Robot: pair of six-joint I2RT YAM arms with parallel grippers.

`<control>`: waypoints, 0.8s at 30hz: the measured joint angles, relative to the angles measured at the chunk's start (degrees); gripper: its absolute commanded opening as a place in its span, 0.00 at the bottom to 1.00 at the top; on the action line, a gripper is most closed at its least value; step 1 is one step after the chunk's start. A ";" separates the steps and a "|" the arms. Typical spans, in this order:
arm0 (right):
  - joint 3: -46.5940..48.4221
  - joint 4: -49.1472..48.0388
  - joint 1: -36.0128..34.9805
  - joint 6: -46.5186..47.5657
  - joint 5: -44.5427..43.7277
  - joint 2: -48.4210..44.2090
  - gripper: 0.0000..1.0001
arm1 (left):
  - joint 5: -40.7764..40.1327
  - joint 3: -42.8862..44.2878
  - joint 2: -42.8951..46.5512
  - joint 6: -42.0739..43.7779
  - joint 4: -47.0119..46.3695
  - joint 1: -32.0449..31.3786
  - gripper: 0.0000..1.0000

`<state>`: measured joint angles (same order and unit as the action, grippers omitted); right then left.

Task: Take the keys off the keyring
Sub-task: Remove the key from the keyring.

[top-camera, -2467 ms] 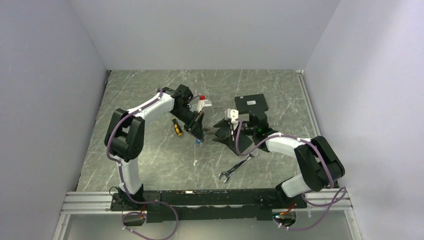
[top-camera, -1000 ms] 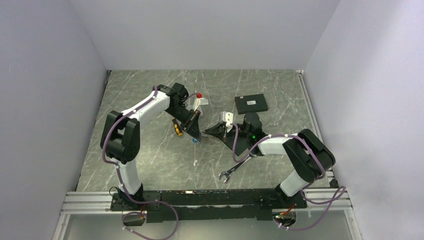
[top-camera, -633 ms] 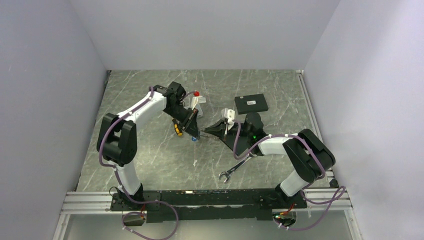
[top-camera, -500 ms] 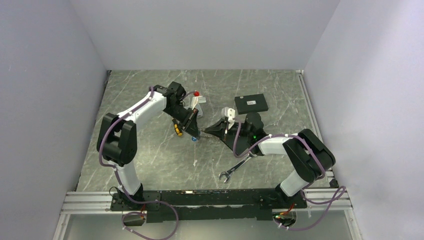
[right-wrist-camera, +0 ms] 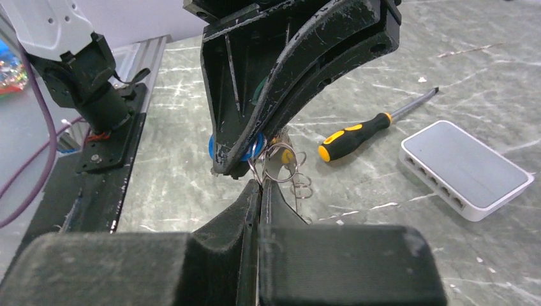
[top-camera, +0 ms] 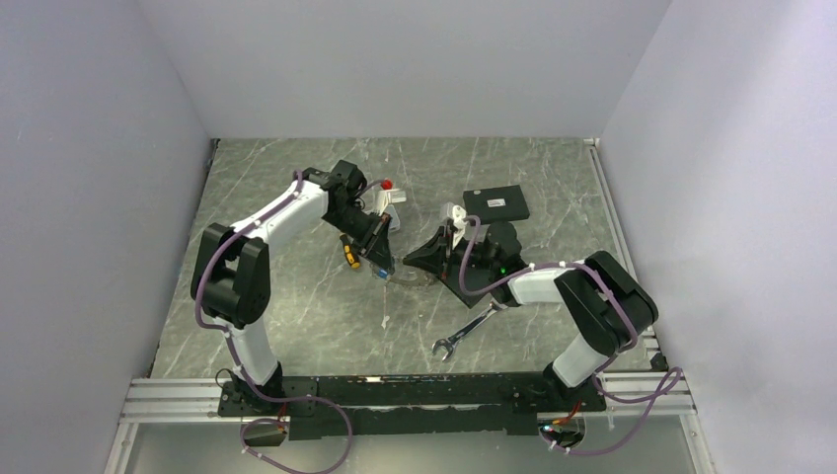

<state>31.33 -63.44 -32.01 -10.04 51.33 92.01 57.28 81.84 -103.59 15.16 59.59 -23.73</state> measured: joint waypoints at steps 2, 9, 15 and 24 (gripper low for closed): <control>0.00 -0.61 0.13 -1.90 -0.02 0.61 0.00 | -0.35 -0.09 0.00 -0.35 -0.44 -0.02 0.00; 0.70 -2.08 0.61 -8.04 0.46 3.02 0.00 | -1.70 -0.87 0.07 -1.51 -1.73 -0.02 0.00; 1.20 -3.41 1.18 -13.33 1.33 4.22 0.00 | -1.95 -1.73 0.83 -1.60 -2.89 -0.02 0.00; 2.40 -7.23 1.84 -25.18 1.90 8.00 0.00 | -4.92 -2.38 1.99 -1.57 -4.13 -0.74 0.00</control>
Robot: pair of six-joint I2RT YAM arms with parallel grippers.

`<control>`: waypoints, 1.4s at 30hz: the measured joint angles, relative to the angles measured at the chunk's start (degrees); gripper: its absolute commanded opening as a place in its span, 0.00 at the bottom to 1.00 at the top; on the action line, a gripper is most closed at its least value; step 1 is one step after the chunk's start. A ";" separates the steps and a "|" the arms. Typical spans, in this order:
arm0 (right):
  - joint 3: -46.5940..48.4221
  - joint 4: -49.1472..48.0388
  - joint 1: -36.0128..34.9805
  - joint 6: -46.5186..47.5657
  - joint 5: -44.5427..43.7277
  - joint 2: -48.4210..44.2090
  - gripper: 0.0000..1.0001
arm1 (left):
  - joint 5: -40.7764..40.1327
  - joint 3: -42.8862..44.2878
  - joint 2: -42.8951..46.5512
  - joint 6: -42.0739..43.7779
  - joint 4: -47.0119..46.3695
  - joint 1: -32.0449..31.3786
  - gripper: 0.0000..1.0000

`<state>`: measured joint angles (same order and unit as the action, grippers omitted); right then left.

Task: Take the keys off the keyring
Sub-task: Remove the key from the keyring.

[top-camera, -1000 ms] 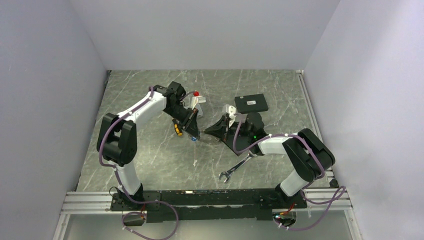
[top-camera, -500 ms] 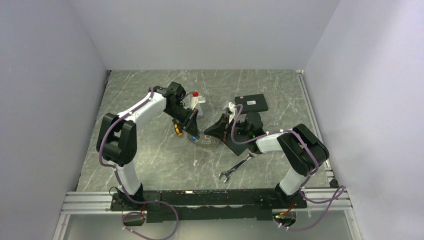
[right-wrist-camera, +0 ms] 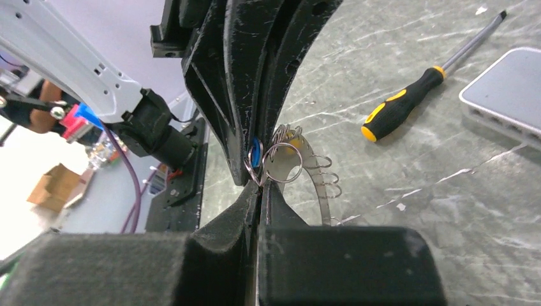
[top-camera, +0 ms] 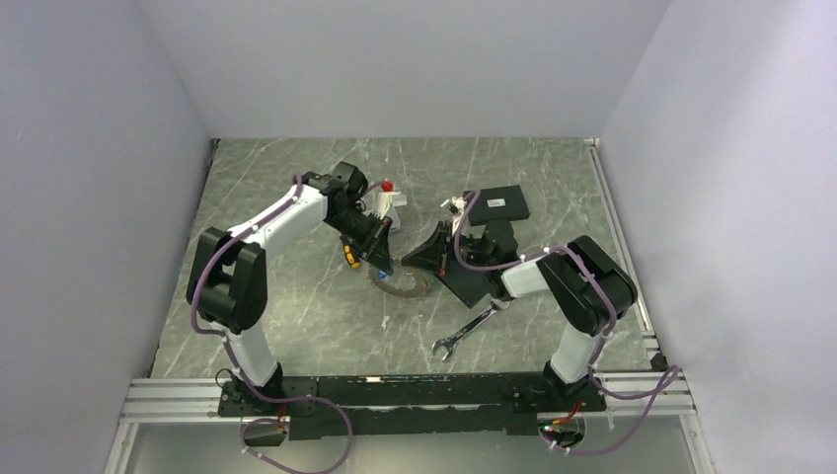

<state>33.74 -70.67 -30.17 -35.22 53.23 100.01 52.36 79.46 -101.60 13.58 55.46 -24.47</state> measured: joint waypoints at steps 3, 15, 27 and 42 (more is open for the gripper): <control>0.00 -2.49 0.17 -4.61 0.24 1.77 0.00 | -1.36 -0.17 0.15 0.00 -0.24 -0.70 0.00; 0.07 -10.99 0.85 -20.24 0.33 7.91 0.00 | -8.50 -0.61 1.29 -1.36 -1.86 -4.35 0.00; 0.39 -12.98 1.09 -28.98 -0.50 11.74 0.00 | -16.48 -0.83 1.90 -3.54 -4.11 -6.03 0.00; 0.76 -15.17 0.92 -29.42 -2.03 11.47 0.00 | -19.76 -1.44 6.14 -5.84 -5.97 -5.35 0.00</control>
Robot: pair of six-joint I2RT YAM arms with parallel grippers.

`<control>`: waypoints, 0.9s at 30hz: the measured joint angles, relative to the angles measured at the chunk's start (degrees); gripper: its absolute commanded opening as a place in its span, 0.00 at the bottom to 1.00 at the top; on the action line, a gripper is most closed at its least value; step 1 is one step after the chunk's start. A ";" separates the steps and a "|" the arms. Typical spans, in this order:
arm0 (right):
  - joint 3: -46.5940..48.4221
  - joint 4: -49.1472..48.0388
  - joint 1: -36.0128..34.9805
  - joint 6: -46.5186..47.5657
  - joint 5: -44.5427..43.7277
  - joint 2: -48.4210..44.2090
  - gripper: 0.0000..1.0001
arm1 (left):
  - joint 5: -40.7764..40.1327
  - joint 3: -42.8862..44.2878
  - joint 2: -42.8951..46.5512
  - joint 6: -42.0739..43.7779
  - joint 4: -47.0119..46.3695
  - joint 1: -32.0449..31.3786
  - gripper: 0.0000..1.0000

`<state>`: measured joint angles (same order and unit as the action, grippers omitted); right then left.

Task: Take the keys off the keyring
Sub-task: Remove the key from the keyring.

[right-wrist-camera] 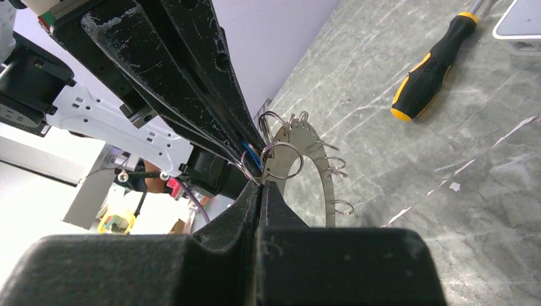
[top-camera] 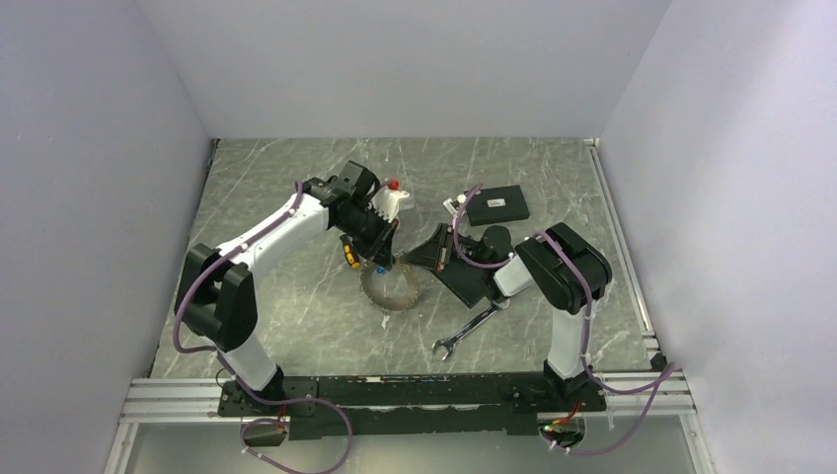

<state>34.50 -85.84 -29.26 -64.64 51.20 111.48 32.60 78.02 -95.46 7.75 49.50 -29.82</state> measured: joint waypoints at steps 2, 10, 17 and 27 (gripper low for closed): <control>0.00 -0.15 -0.07 0.22 -0.15 -0.28 0.00 | 0.07 0.00 0.39 0.00 0.00 0.11 0.00; 0.02 -0.70 -0.15 2.51 -0.20 -1.51 0.00 | 0.63 0.13 1.62 0.04 0.26 0.48 0.00; -0.11 2.34 -0.31 8.90 -1.44 -5.14 0.00 | 0.50 2.43 2.08 0.13 1.95 0.72 0.00; -0.15 13.92 -0.79 22.27 -3.02 -12.17 0.00 | 0.98 3.02 3.06 0.39 2.12 1.09 0.00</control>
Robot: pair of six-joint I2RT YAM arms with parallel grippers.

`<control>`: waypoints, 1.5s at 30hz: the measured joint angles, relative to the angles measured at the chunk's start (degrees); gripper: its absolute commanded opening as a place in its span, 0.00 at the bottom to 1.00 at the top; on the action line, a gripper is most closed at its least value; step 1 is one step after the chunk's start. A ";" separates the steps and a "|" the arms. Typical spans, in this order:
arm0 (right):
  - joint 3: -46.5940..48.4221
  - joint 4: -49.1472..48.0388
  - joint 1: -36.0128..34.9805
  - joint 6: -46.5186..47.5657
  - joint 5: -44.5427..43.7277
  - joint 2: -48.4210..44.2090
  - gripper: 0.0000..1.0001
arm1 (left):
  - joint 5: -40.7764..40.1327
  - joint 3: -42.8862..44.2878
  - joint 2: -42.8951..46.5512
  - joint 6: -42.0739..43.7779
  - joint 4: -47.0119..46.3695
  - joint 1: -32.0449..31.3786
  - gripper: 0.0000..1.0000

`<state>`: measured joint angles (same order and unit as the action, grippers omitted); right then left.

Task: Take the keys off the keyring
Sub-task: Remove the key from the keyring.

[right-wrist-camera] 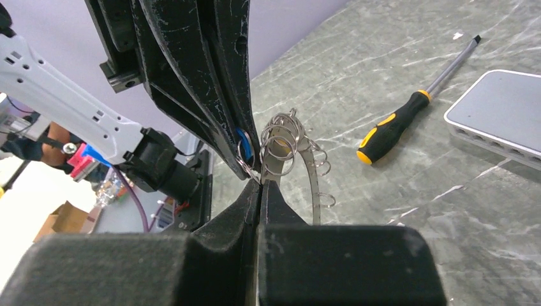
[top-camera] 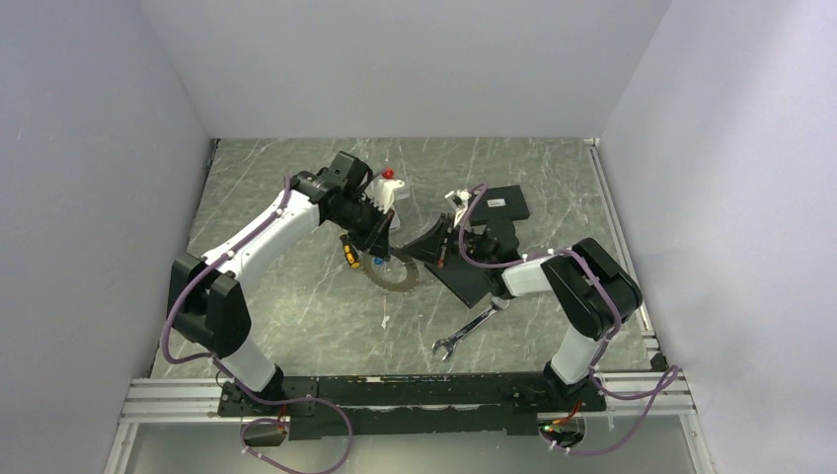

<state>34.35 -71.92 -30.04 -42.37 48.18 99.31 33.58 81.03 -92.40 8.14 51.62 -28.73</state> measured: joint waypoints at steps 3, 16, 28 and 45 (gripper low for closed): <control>0.24 2.32 -0.13 2.82 -0.26 -0.61 0.00 | 0.00 0.00 0.00 0.04 0.13 0.17 0.00; 0.68 9.33 -0.39 10.82 -1.31 -2.84 0.00 | 2.54 0.00 0.00 0.17 0.15 1.18 0.00; 1.38 9.42 -0.55 12.63 0.79 -2.54 0.00 | 6.97 0.00 0.00 0.61 1.42 2.16 0.00; 0.42 23.91 0.11 28.59 4.15 -10.54 0.35 | 7.52 0.00 0.52 2.71 2.95 2.45 0.00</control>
<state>34.76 -48.01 -29.93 -13.78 52.34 88.77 41.10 81.03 -91.88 10.85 54.57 -26.28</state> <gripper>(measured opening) 0.341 0.028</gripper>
